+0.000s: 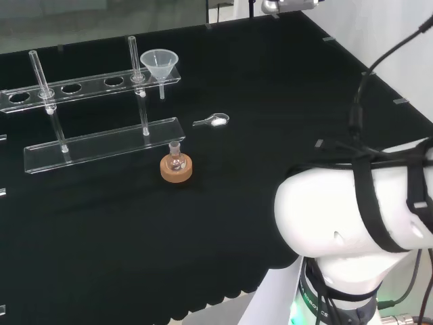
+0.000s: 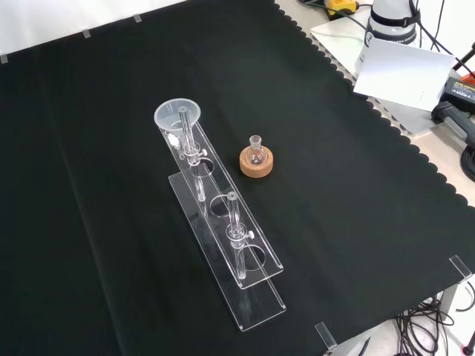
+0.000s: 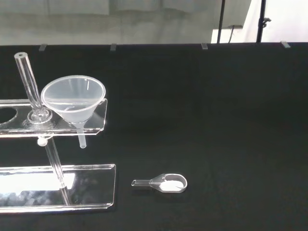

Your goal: Pick up the funnel from the transparent funnel stand.

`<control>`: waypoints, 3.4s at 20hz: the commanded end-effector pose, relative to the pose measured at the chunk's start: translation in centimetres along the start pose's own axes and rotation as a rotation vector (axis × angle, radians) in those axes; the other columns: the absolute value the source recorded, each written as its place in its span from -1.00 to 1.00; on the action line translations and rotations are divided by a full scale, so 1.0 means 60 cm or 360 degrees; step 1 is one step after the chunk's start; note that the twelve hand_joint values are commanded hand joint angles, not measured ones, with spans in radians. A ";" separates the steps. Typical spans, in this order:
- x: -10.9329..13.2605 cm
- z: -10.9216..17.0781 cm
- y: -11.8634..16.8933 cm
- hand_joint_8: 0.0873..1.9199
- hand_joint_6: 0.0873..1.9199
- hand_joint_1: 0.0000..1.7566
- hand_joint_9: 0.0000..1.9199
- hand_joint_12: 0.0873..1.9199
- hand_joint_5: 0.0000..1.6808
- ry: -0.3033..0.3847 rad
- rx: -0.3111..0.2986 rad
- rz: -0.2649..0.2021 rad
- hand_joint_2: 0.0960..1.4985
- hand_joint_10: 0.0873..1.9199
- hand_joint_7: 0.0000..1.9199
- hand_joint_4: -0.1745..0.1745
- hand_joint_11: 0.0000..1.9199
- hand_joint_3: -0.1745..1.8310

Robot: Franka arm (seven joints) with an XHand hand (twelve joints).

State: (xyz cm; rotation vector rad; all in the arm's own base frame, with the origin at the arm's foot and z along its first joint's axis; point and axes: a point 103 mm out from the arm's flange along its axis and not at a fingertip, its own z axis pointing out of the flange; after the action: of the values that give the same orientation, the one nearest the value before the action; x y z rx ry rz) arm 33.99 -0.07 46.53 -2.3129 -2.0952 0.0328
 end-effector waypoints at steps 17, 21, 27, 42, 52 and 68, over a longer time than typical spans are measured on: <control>0.100 0.096 0.223 -0.47 -1.00 -0.93 -0.76 0.44 -0.67 0.0020 0.0107 -0.0187 0.49 -0.33 -0.92 0.01 -0.93 -0.49; 0.120 0.114 0.237 -0.43 -1.00 -0.74 -0.73 0.44 -0.62 0.0003 0.0181 -0.0218 0.36 -0.31 -0.89 -0.06 -0.93 -0.54; 0.139 0.137 0.250 -0.40 -1.00 -0.59 -0.77 0.45 -0.64 0.0001 0.0265 -0.0246 0.23 -0.31 -0.93 -0.06 -0.97 -0.57; 0.180 0.195 0.275 -0.80 -1.00 -0.57 -1.00 0.52 -0.86 -0.0078 0.0588 -0.0306 0.06 -0.26 -1.00 0.19 -1.00 -0.60; 0.199 0.222 0.284 -0.86 -1.00 -0.52 -0.99 0.64 -0.90 -0.0131 0.0669 -0.0338 0.02 -0.18 -1.00 0.28 -0.99 -0.61; 0.196 0.273 0.318 -1.00 -1.00 -0.34 -1.00 0.65 -0.94 -0.0178 0.0798 -0.0312 -0.06 -0.41 -1.00 0.37 -0.96 -0.62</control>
State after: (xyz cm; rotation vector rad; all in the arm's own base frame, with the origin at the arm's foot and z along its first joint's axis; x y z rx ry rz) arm 53.40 9.89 30.33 -1.8569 -2.0561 0.5970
